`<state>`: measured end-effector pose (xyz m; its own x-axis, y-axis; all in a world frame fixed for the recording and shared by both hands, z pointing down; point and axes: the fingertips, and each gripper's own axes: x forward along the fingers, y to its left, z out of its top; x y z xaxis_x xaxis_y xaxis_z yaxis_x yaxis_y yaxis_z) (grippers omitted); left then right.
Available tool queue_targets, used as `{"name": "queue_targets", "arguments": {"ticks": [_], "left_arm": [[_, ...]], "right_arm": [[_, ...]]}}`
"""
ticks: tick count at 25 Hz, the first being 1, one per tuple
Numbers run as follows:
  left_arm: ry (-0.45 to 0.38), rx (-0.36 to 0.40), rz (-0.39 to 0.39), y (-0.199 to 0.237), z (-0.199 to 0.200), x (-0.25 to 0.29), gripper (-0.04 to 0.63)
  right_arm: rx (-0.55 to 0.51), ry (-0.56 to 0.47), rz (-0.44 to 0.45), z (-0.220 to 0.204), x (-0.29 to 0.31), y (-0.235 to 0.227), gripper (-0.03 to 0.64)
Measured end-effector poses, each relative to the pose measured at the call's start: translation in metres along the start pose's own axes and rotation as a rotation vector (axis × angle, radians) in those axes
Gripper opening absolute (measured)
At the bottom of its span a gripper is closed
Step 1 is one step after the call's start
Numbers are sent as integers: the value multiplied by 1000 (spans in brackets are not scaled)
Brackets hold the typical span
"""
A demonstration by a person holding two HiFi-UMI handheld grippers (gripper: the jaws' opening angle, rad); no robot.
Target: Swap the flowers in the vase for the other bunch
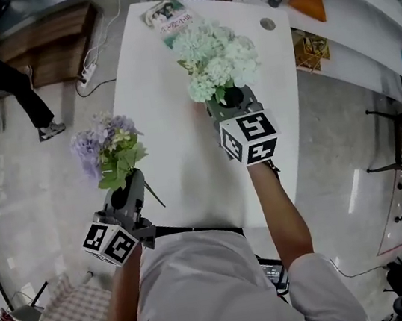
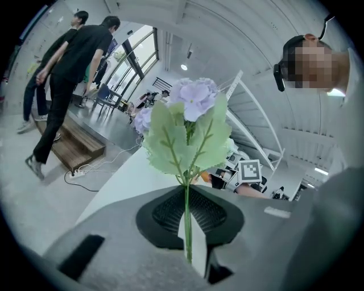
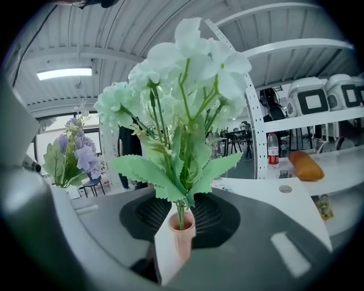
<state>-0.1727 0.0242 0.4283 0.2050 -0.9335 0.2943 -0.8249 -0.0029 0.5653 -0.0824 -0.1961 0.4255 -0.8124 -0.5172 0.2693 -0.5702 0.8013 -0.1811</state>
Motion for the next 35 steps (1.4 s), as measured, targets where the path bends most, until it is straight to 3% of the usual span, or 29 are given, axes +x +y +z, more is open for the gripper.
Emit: {"name": "queue_targets", "arguments": {"ticks": [35], "left_arm": [[-85,-8,-58,-9,17,-10,20]], "right_arm": [[-15,-47,-39,57,-33,2,78]]}}
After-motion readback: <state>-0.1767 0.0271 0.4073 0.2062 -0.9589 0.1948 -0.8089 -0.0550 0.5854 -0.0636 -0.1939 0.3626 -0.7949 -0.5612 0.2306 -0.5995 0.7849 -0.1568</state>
